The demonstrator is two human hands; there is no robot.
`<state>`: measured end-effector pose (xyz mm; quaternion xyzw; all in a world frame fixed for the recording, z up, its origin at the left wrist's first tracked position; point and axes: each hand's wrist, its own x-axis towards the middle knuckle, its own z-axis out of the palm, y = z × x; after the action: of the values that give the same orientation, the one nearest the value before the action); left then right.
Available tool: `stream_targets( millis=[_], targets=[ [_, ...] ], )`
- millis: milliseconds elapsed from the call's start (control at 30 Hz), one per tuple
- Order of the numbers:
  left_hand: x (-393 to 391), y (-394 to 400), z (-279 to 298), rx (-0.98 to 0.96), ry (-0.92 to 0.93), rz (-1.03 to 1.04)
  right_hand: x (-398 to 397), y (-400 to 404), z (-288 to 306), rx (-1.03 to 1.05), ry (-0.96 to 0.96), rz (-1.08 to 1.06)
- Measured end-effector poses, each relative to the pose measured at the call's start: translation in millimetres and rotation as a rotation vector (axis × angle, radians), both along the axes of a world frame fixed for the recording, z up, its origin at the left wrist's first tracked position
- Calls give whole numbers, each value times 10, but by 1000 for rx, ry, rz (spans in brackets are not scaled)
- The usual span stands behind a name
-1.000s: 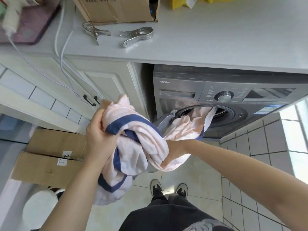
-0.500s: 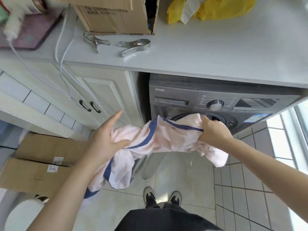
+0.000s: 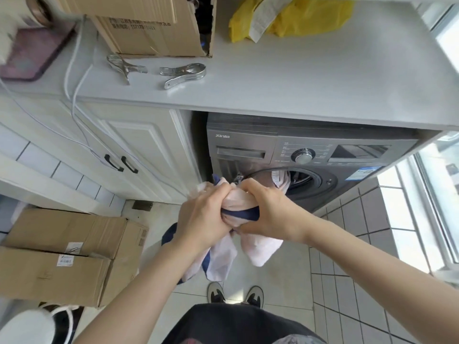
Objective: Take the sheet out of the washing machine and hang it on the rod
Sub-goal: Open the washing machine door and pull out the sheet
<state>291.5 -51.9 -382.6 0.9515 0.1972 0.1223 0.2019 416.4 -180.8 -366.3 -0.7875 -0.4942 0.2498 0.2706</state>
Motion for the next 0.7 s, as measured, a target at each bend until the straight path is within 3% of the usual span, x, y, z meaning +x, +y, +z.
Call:
stream_targets(
  millis=[67, 200, 467, 600, 700],
  targets=[
    [-64, 40, 40, 44, -44, -43, 41, -107, -10, 7, 100, 42],
    [-212, 126, 162, -59, -51, 11, 253, -183, -131, -98, 237, 147],
    [-439, 251, 514, -322, -216, 137, 516, 356, -777, -458, -55, 417],
    [-552, 350, 572, -455, -263, 177, 271, 551, -822, -578, 81, 408],
    [-662, 461, 587, -511, -310, 250, 17, 588, -988, -513, 170, 409]
  ],
)
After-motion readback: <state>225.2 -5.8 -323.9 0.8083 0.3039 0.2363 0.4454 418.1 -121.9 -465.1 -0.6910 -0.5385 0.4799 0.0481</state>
